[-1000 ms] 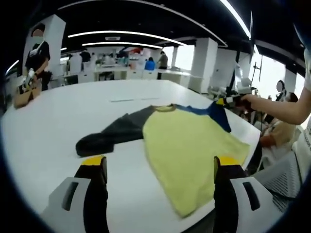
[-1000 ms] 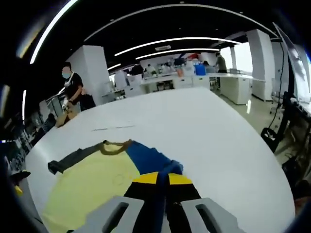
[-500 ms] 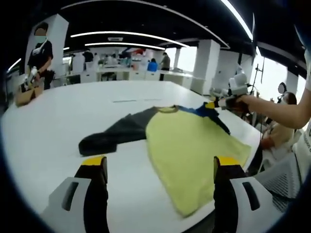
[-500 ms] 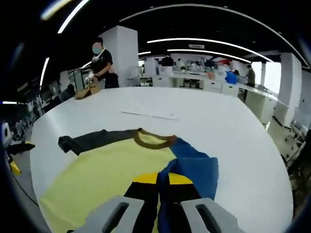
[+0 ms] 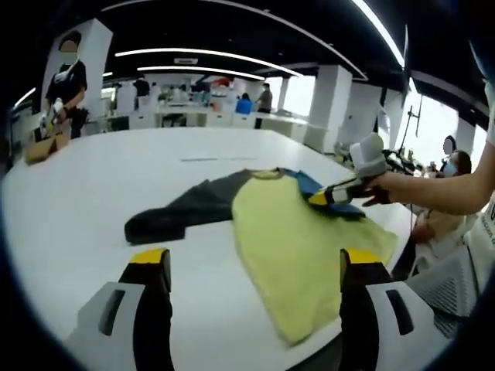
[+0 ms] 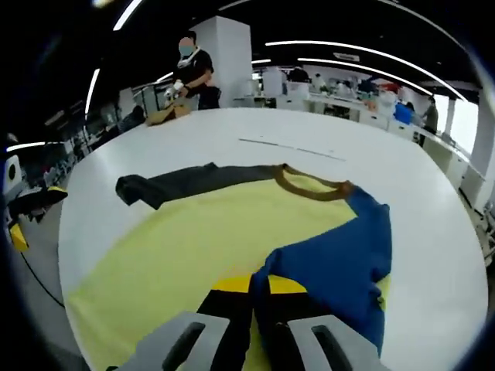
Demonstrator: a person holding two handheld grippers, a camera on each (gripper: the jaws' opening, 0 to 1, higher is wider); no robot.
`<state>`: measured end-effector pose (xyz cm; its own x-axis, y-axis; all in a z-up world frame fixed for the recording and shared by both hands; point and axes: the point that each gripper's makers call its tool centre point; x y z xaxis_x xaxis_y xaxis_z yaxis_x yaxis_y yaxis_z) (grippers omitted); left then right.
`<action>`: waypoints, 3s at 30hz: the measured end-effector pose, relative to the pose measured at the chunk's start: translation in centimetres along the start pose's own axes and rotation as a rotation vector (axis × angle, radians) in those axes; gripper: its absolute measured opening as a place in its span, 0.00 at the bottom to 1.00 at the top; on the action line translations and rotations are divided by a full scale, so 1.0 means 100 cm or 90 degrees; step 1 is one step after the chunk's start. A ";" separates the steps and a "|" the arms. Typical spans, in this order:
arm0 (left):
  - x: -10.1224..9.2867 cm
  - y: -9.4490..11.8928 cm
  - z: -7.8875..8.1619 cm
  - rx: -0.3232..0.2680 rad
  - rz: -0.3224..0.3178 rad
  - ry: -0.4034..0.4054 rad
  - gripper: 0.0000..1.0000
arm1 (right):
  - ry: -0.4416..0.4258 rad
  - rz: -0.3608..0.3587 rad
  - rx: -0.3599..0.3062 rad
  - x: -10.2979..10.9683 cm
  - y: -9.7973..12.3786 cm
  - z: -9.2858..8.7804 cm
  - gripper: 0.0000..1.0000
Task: Fold the garment on the visible template until the final outline fits inside the template.
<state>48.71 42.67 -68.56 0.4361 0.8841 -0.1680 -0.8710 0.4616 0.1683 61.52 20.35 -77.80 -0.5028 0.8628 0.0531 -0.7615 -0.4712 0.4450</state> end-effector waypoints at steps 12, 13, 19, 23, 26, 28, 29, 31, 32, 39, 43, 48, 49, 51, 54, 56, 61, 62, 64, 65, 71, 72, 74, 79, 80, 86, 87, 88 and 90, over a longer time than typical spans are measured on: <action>-0.001 0.001 0.000 0.001 -0.001 -0.004 0.88 | -0.004 -0.004 0.006 0.002 0.001 -0.012 0.00; -0.002 0.000 0.001 0.001 -0.002 -0.004 0.88 | -0.010 -0.005 0.005 0.002 0.001 -0.012 0.00; -0.001 -0.001 0.002 0.002 0.003 -0.028 0.97 | -0.084 0.004 -0.013 0.006 0.004 -0.007 0.14; 0.002 0.000 0.003 0.002 0.009 -0.028 0.99 | -0.098 0.016 -0.026 0.007 0.010 0.003 0.27; 0.005 0.001 0.003 0.001 0.009 -0.029 0.99 | -0.112 0.028 -0.030 0.006 0.018 0.011 0.37; 0.004 0.001 0.004 0.001 0.007 -0.028 0.99 | -0.121 0.031 -0.032 0.003 0.024 0.015 0.43; 0.003 0.001 0.004 0.001 0.007 -0.028 0.99 | -0.123 0.032 -0.033 0.002 0.027 0.017 0.44; 0.002 0.000 0.004 0.003 0.005 -0.029 0.99 | -0.132 0.032 -0.036 -0.002 0.033 0.020 0.48; 0.001 0.000 0.004 0.003 0.003 -0.029 0.99 | -0.136 0.031 -0.036 -0.005 0.036 0.021 0.50; 0.000 0.000 0.001 0.008 -0.003 -0.031 0.99 | -0.153 0.008 -0.028 -0.025 0.058 0.020 0.57; -0.001 0.000 0.001 0.008 -0.006 -0.032 0.99 | -0.161 -0.004 -0.021 -0.036 0.070 0.014 0.60; -0.002 -0.001 0.001 0.009 -0.007 -0.032 0.99 | -0.177 -0.028 -0.004 -0.049 0.084 0.004 0.61; -0.002 -0.001 0.001 0.009 -0.008 -0.033 0.99 | -0.178 -0.033 0.000 -0.050 0.087 0.002 0.61; -0.003 -0.001 0.000 0.011 -0.010 -0.033 0.99 | -0.179 -0.046 0.008 -0.055 0.093 -0.004 0.59; -0.006 -0.002 0.001 0.011 -0.015 -0.033 0.99 | -0.175 -0.061 0.024 -0.061 0.100 -0.013 0.56; -0.007 -0.002 0.001 0.011 -0.017 -0.034 0.99 | -0.180 -0.070 0.032 -0.065 0.104 -0.019 0.55; -0.010 -0.004 0.000 0.016 -0.023 -0.036 0.99 | -0.185 -0.093 0.043 -0.068 0.115 -0.029 0.50; -0.011 -0.004 0.000 0.017 -0.024 -0.036 0.99 | -0.184 -0.098 0.046 -0.068 0.117 -0.032 0.48; -0.012 -0.004 0.000 0.019 -0.027 -0.039 0.99 | -0.183 -0.100 0.049 -0.068 0.119 -0.034 0.45; -0.012 -0.004 0.000 0.020 -0.028 -0.040 0.99 | -0.185 -0.101 0.052 -0.067 0.121 -0.037 0.43; -0.013 -0.004 0.000 0.022 -0.030 -0.040 0.99 | -0.185 -0.115 0.074 -0.069 0.128 -0.050 0.35; -0.013 -0.004 -0.001 0.023 -0.030 -0.041 0.98 | -0.183 -0.117 0.076 -0.068 0.129 -0.051 0.34; -0.012 -0.004 -0.001 0.024 -0.030 -0.041 0.98 | -0.186 -0.119 0.077 -0.067 0.131 -0.052 0.31; -0.013 -0.004 -0.001 0.024 -0.030 -0.040 0.97 | -0.198 -0.127 0.083 -0.066 0.133 -0.056 0.24; -0.013 -0.004 -0.001 0.025 -0.030 -0.041 0.97 | -0.203 -0.131 0.085 -0.066 0.134 -0.058 0.23; -0.014 -0.003 -0.002 0.031 -0.031 -0.040 0.97 | -0.226 -0.142 0.075 -0.066 0.135 -0.058 0.17; -0.013 -0.003 -0.003 0.031 -0.032 -0.040 0.96 | -0.228 -0.146 0.074 -0.067 0.135 -0.058 0.16; -0.013 -0.003 -0.003 0.032 -0.031 -0.040 0.96 | -0.230 -0.149 0.073 -0.067 0.135 -0.058 0.14; -0.013 -0.003 -0.003 0.034 -0.031 -0.041 0.96 | -0.233 -0.152 0.071 -0.068 0.136 -0.057 0.12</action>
<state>48.32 41.40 -68.72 0.4928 0.8626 -0.1141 -0.8357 0.5058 0.2139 52.29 7.03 -77.22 -0.1259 0.9622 0.2415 -0.7798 -0.2465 0.5755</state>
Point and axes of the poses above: the point that each gripper's makers call its tool centre point, and the gripper's own axes: y roughly backward along the fingers, x roughly to its left, z roughly out of its top, and after that the axes turned 15 degrees about -x, right-handed
